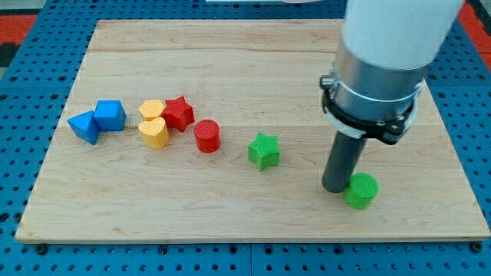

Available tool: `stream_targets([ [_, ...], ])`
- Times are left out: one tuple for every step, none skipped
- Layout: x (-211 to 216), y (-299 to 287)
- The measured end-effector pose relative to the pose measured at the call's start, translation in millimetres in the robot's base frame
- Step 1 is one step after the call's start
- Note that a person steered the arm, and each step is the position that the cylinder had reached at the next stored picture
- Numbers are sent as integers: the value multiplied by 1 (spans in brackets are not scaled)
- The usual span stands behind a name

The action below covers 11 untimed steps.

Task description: Slightly move the green star to the right side

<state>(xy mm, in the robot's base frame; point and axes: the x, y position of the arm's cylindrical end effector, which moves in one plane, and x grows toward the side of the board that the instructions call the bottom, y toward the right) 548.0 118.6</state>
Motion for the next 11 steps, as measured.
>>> stream_targets([
  [0,0],
  [0,-1],
  [0,-29],
  [34,-33],
  [52,-41],
  [48,-107],
  [47,-195],
  [36,-264],
  [19,-296],
  [-2,-288],
  [-9,-216],
])
